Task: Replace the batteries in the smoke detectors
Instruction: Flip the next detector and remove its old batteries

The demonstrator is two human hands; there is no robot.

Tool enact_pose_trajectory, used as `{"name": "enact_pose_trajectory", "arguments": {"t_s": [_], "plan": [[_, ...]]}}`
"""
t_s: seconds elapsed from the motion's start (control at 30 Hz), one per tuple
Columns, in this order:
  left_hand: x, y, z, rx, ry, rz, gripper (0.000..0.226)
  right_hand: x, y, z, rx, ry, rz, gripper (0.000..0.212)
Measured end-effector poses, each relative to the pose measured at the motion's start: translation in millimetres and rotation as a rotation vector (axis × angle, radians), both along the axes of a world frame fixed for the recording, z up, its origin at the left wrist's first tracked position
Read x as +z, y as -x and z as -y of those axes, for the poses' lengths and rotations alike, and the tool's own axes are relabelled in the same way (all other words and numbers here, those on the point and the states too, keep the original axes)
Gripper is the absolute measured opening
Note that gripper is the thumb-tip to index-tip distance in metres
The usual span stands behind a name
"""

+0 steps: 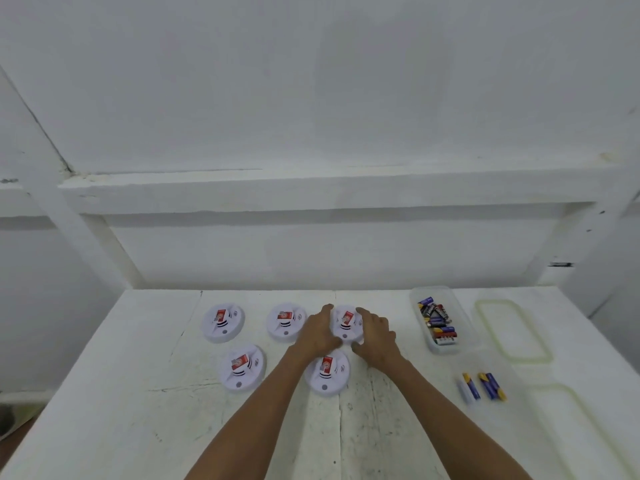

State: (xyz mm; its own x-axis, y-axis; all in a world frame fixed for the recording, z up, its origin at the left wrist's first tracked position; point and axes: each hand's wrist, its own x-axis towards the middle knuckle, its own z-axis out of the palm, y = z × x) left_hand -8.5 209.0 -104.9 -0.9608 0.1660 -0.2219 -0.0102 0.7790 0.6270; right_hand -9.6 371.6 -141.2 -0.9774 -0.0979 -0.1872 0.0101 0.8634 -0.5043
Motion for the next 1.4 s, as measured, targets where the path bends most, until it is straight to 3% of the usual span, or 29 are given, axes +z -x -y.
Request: {"name": "enact_pose_trajectory", "arguments": {"t_s": [0.13, 0.23, 0.43, 0.57, 0.73, 0.9, 1.0, 1.07, 1.17, 1.27, 1.4], "plan": [[3, -6, 3, 0.039, -0.124, -0.017, 0.070, -7, -8, -17, 0.054, 0.178, -0.077, 0.072], [4, -9, 7, 0.076, -0.193, -0.065, 0.067, -4, -17, -25, 0.021, 0.318, -0.157, 0.058], [3, -18, -5, 0.072, -0.254, -0.221, 0.069, 17, -33, -22, -0.140, 0.382, -0.338, 0.040], [2, -29, -18, 0.009, -0.257, -0.271, 0.094, 24, -46, -26, -0.272, 0.434, -0.374, 0.041], [-6, -47, -39, 0.022, -0.408, -0.291, 0.115, 19, -60, -34, -0.392, 0.502, -0.286, 0.050], [-15, -56, -50, 0.048, -0.412, -0.324, 0.082, 23, -74, -46, -0.411, 0.505, -0.176, 0.052], [-7, -68, -54, 0.010, -0.427, -0.281, 0.039, 29, -84, -55, -0.380, 0.430, -0.177, 0.042], [-4, -79, -53, -0.041, -0.418, -0.276, 0.050, 30, -94, -60, -0.340, 0.421, -0.206, 0.041], [-16, -99, -50, -0.010, -0.409, -0.144, 0.089, 22, -110, -62, -0.237, 0.376, -0.200, 0.062], [-33, -108, -51, -0.025, -0.383, -0.093, 0.087, 17, -124, -59, -0.114, 0.269, -0.168, 0.075], [-52, -118, -51, -0.053, -0.331, -0.095, 0.057, 14, -136, -58, -0.146, 0.272, -0.136, 0.090]]}}
